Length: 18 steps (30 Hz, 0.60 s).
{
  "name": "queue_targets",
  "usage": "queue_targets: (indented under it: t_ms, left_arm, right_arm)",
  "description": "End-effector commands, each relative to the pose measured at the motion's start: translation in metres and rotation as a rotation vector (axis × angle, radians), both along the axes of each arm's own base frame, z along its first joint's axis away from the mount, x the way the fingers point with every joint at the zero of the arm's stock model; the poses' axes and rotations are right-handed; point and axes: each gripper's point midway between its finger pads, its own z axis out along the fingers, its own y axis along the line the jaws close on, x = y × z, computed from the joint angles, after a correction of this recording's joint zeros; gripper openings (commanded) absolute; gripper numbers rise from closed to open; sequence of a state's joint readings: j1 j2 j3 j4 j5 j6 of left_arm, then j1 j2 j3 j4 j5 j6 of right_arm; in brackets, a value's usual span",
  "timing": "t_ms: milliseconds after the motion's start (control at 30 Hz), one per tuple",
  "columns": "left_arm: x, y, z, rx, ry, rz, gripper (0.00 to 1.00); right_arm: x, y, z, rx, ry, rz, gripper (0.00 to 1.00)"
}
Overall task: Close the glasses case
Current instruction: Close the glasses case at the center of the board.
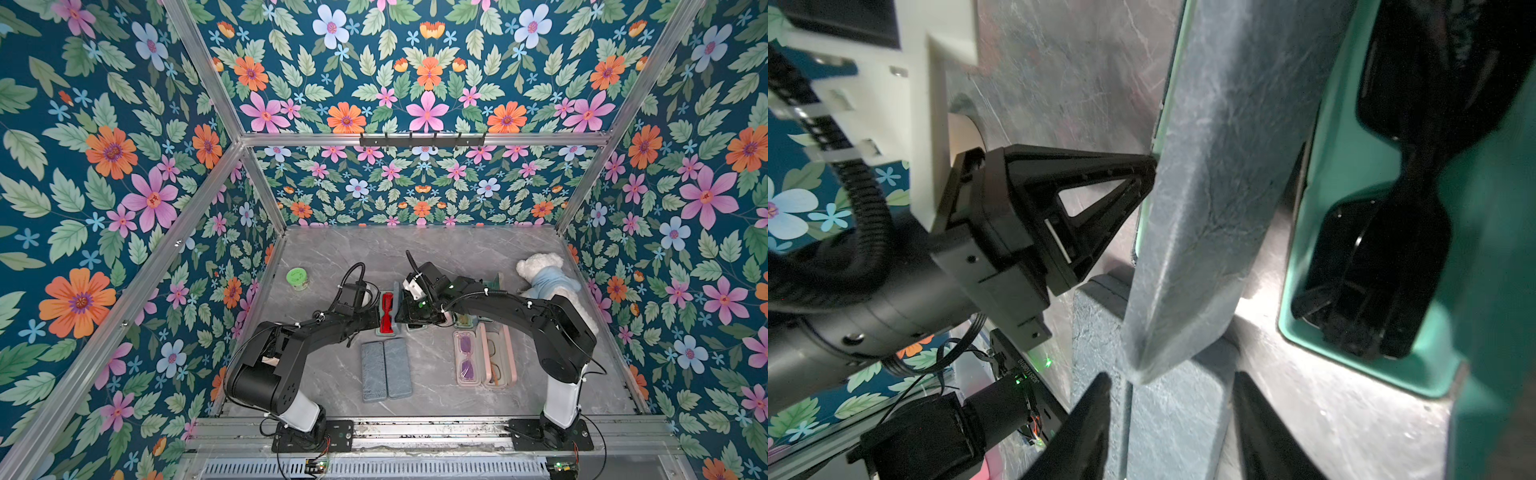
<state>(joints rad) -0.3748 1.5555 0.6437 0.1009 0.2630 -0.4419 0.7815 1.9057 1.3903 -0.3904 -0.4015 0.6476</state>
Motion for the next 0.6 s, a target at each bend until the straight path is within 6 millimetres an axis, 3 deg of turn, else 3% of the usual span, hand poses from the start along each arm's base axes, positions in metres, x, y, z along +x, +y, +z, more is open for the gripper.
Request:
queue_targets:
  t_ms: [0,267,567]
  left_arm:
    - [0.003,-0.001,0.004,0.001,-0.026,-0.009,0.09]
    - [0.003,-0.001,0.005,-0.004,-0.030,-0.012,0.08]
    - [0.002,-0.001,0.006,-0.008,-0.032,-0.012,0.07]
  right_arm:
    - [0.004,0.002,-0.003,-0.004,-0.009,0.000,0.48]
    - [0.008,0.009,-0.003,0.010,-0.010,0.005,0.39]
    - [0.010,0.012,-0.007,0.012,-0.001,0.004,0.36]
